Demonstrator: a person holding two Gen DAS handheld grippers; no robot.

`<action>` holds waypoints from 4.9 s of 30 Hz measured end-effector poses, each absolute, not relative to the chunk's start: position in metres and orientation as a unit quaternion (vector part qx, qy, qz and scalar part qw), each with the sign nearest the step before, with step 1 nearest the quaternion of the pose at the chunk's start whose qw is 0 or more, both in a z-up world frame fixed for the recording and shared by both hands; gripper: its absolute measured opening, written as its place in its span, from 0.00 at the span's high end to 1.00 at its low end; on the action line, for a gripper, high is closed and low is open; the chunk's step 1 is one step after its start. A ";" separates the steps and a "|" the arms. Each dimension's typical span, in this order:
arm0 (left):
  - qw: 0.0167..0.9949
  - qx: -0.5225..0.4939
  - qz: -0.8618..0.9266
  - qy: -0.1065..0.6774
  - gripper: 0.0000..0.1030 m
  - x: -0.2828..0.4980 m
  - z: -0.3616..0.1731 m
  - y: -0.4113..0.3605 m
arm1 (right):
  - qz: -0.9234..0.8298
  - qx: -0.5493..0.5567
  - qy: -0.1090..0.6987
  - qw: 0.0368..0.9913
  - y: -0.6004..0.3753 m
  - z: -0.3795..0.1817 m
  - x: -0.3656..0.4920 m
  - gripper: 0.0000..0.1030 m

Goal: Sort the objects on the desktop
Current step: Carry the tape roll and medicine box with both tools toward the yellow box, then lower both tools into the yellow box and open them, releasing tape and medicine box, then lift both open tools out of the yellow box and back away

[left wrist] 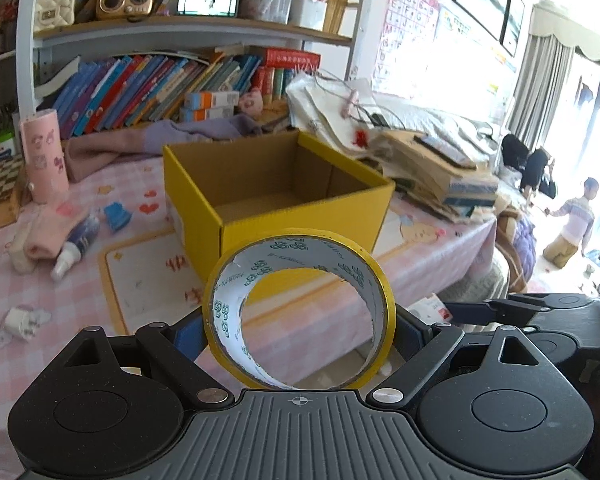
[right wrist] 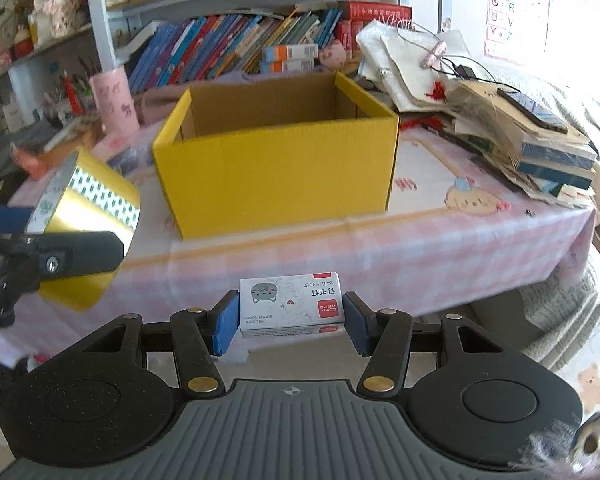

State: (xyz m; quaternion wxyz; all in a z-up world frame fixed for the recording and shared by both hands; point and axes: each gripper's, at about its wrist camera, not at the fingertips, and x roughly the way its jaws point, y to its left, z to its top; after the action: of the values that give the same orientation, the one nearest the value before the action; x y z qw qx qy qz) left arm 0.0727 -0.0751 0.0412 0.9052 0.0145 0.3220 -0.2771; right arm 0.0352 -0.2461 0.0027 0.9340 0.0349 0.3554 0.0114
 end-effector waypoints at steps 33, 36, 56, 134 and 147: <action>0.932 0.046 -0.193 0.303 0.10 0.204 0.079 -0.162 | 0.202 -0.105 0.295 0.928 -0.314 0.052 0.222 0.50; 0.931 0.055 -0.189 0.308 0.10 0.216 0.076 -0.168 | 0.227 -0.138 0.292 0.919 -0.313 0.049 0.235 0.50; 0.871 0.193 -0.162 0.422 0.10 0.312 0.009 -0.196 | 0.390 -0.456 0.278 0.750 -0.258 -0.005 0.334 0.49; 0.973 -0.013 -0.002 0.228 0.00 0.167 0.090 -0.057 | 0.140 -0.060 0.195 0.969 -0.324 0.070 0.200 0.09; 0.969 -0.022 0.013 0.245 0.00 0.104 0.067 -0.008 | 0.002 -0.012 0.201 0.979 -0.289 0.048 0.128 0.09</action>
State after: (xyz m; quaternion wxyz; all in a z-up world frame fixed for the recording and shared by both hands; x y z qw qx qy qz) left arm 0.1043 -0.0085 0.0673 0.9692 -0.0217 0.2451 0.0132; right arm 0.1280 -0.2888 0.0475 0.9795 -0.0124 0.2012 0.0025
